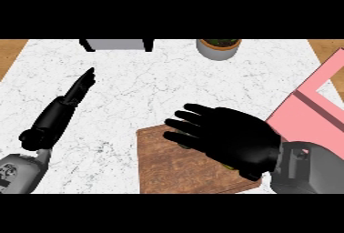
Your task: Pick the squash from the cutting board and place it in the cardboard box
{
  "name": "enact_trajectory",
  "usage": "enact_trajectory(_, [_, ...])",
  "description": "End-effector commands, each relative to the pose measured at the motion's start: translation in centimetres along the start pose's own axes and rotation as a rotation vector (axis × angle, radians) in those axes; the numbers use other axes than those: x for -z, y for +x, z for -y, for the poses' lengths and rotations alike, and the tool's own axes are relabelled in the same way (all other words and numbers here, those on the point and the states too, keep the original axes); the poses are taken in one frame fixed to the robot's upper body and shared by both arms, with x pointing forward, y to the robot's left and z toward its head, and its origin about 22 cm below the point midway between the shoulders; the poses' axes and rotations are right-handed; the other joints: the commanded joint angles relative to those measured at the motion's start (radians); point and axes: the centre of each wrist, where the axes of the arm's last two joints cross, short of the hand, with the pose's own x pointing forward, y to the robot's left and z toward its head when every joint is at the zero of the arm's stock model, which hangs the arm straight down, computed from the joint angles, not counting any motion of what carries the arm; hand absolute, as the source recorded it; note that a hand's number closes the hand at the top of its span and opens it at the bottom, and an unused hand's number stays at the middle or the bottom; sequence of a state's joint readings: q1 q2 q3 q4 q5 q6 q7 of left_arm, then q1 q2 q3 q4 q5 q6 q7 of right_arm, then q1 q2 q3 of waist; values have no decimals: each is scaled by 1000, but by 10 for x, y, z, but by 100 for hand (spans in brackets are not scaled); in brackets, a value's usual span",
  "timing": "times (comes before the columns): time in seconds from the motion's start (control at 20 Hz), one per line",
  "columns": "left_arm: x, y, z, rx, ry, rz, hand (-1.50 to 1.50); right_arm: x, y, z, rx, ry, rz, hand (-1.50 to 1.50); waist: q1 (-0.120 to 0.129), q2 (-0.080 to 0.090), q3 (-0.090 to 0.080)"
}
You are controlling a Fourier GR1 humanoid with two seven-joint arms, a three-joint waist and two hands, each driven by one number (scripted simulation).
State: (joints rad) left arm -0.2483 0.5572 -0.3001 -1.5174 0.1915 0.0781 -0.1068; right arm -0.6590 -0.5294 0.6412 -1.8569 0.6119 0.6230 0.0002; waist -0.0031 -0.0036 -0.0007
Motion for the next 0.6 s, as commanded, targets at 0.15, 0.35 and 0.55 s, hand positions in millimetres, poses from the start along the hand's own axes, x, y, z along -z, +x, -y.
enact_trajectory(0.15, [-2,-9,6,-7,10,11,0,5,10,-26,16,82,-81,-150,5,3,1])
enact_trajectory(0.35, [11,-11,2,-21,-5,0,0,17,22,-26,-26,54,-101,-150,3,4,1])
enact_trajectory(0.55, [-15,-6,1,7,-15,5,0,46,20,-43,-51,29,-142,-150,15,3,1])
